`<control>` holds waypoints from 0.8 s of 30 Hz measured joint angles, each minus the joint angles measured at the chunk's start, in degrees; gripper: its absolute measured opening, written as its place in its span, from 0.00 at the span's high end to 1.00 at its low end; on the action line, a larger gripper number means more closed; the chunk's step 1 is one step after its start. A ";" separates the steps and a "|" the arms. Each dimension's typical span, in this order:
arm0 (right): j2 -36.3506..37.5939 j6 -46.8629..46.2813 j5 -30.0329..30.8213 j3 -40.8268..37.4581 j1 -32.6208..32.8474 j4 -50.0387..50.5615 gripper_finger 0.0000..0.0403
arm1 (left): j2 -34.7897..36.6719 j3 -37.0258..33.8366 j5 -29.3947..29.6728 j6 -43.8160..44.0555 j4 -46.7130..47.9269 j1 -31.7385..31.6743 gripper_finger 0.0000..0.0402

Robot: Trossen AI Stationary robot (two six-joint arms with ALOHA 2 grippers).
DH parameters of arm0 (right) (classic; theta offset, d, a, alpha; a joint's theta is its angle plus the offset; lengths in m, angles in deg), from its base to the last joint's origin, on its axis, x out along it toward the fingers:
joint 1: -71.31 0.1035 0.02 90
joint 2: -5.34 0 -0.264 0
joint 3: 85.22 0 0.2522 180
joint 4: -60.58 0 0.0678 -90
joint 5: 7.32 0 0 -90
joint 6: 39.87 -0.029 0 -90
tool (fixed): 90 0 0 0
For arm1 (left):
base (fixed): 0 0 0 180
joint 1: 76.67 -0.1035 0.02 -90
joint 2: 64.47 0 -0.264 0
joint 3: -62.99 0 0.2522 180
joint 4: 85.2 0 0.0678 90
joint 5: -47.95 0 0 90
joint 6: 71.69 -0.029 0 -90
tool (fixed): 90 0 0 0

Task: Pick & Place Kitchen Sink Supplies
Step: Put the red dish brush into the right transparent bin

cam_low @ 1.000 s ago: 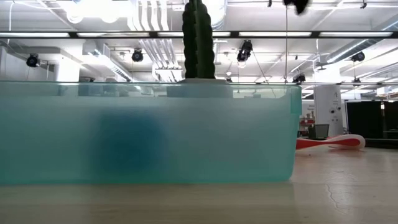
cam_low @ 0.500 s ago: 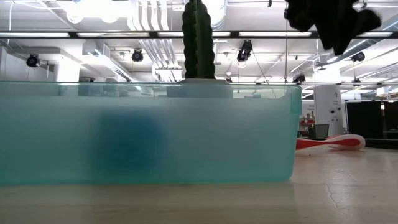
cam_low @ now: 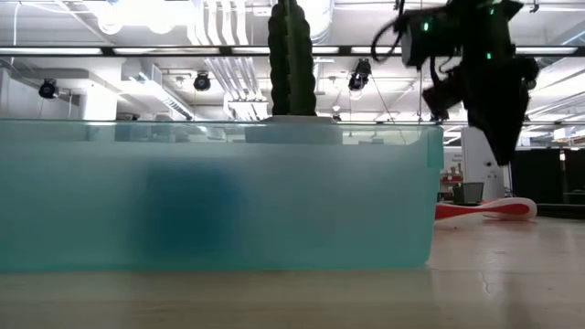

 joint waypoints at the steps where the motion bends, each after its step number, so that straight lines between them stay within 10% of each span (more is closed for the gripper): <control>1: -0.59 1.44 1.43 -0.69 -0.63 -0.33 0.55 | -0.03 0.00 0.03 0.14 0.00 0.00 0.58; 7: -2.58 12.15 8.94 -3.05 -2.82 -5.22 0.49 | -0.28 0.00 0.97 1.50 0.03 0.00 0.58; 24: -12.32 28.87 5.97 -4.25 -6.48 -14.74 0.55 | -2.40 0.00 4.12 4.81 0.42 0.00 0.58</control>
